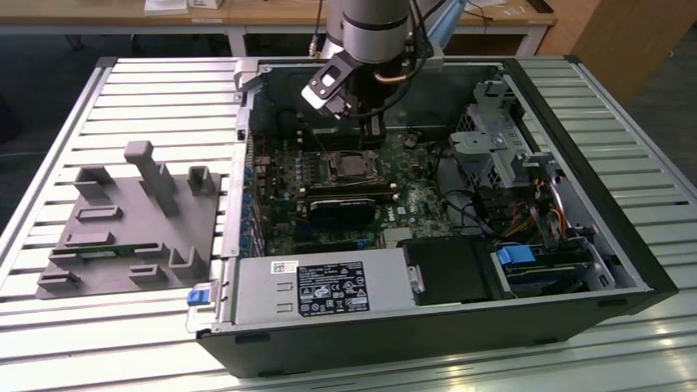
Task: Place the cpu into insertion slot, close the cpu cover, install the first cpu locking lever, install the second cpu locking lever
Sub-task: 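Close the cpu cover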
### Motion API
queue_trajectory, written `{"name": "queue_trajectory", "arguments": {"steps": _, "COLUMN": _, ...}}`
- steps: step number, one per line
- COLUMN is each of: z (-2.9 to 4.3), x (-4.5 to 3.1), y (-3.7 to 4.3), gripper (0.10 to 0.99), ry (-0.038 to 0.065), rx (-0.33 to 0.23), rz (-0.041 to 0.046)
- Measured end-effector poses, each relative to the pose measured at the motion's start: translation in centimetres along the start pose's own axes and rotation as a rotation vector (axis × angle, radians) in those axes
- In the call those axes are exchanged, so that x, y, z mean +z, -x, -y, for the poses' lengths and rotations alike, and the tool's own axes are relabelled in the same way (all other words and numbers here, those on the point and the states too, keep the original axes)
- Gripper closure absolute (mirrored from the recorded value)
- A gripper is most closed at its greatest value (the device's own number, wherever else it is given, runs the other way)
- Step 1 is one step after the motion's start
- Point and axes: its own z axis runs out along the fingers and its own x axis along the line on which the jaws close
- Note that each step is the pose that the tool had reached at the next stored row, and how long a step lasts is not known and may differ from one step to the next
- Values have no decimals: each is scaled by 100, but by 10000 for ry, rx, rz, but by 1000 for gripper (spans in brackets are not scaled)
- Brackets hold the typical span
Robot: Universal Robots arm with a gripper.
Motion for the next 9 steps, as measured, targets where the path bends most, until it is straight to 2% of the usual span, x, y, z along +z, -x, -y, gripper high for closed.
{"name": "queue_trajectory", "arguments": {"steps": 9, "z": 119, "x": 82, "y": 7, "gripper": 980, "ry": 0, "rx": 0, "rz": 0}}
